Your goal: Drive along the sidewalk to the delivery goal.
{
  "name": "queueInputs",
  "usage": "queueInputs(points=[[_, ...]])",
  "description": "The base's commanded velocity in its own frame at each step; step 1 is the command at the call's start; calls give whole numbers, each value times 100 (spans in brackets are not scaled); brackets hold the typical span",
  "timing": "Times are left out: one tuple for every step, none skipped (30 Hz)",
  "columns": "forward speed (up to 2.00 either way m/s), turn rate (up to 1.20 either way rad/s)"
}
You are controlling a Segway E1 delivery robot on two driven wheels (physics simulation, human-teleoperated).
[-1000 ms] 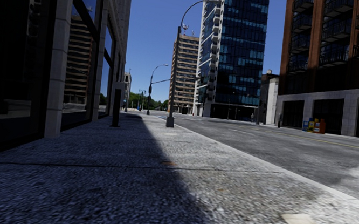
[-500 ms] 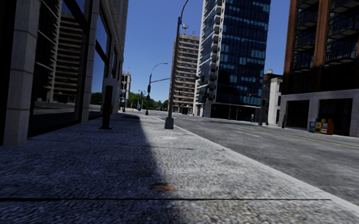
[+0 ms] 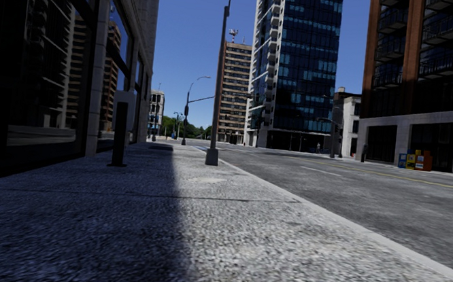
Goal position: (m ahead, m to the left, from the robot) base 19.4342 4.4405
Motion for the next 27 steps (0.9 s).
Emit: queueInputs(points=[[200, 0], [200, 0], [200, 12], [200, 12], [200, 31], [200, 80], [200, 120], [200, 120], [200, 120], [200, 120], [200, 120], [200, 120], [200, 112], [200, 112], [200, 7], [200, 0], [200, 0], [200, 0], [200, 0], [200, 0], [200, 0], [200, 0], [200, 0], [200, 0], [200, 0], [200, 0], [200, 0]])
